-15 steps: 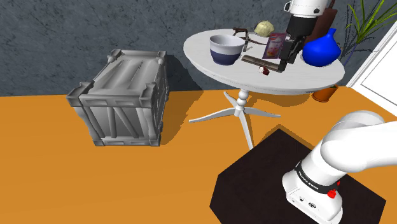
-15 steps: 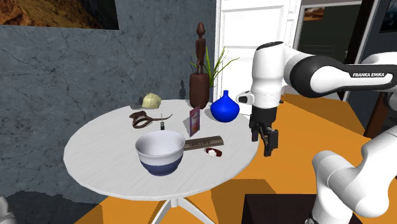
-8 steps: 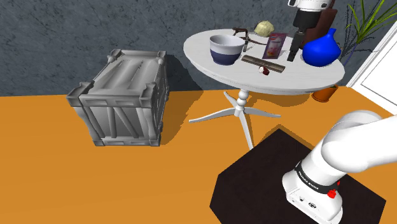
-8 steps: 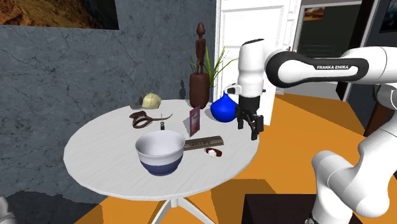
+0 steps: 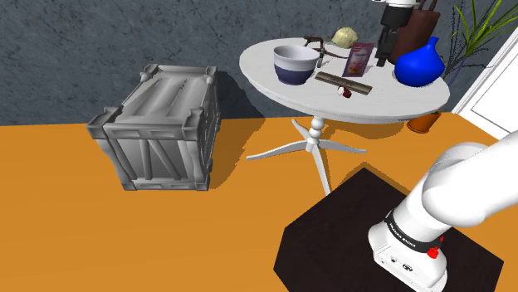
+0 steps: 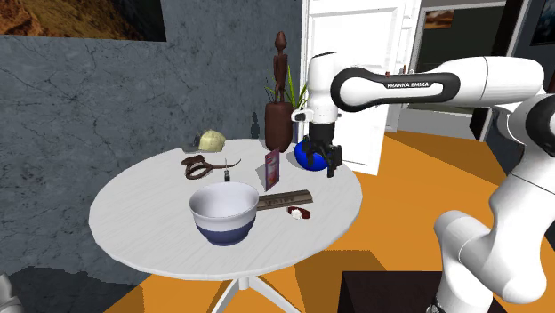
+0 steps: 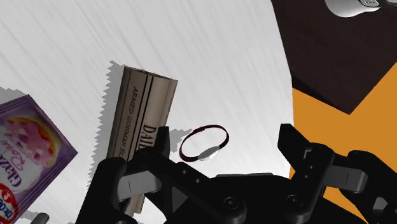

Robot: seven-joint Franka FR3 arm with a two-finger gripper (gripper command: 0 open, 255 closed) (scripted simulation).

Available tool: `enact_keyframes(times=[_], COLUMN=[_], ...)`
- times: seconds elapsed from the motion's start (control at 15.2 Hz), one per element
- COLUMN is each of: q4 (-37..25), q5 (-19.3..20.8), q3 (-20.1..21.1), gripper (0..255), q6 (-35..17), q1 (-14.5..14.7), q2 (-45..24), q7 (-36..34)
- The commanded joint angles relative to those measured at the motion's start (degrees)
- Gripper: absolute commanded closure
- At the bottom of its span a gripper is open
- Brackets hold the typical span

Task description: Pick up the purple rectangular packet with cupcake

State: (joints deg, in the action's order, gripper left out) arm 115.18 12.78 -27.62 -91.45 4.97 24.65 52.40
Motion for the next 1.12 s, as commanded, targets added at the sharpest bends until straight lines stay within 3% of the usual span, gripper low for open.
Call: enact_keyframes(times=[0.0, 0.33, 0.53, 0.73, 0.92, 0.99, 1.06], q4=[-3.9, -16.1, -25.0, -35.8, -49.6, -52.3, -50.7], q5=[-0.7, -6.4, -12.4, -19.6, -26.6, -27.7, -27.3], q3=[-3.0, -10.1, -13.5, -14.9, -13.8, -13.3, -13.2], gripper=[0, 0, 0, 0, 0, 0, 0], q6=[-0.6, -0.8, 0.4, 3.3, 8.2, 9.2, 8.1], q1=[0.9, 2.5, 1.4, -2.5, -9.4, -10.8, -10.3], q2=[-4.0, -16.8, -26.2, -36.5, -47.1, -48.9, -48.4], q7=[6.0, 21.3, 31.1, 40.3, 47.7, 48.6, 48.5])
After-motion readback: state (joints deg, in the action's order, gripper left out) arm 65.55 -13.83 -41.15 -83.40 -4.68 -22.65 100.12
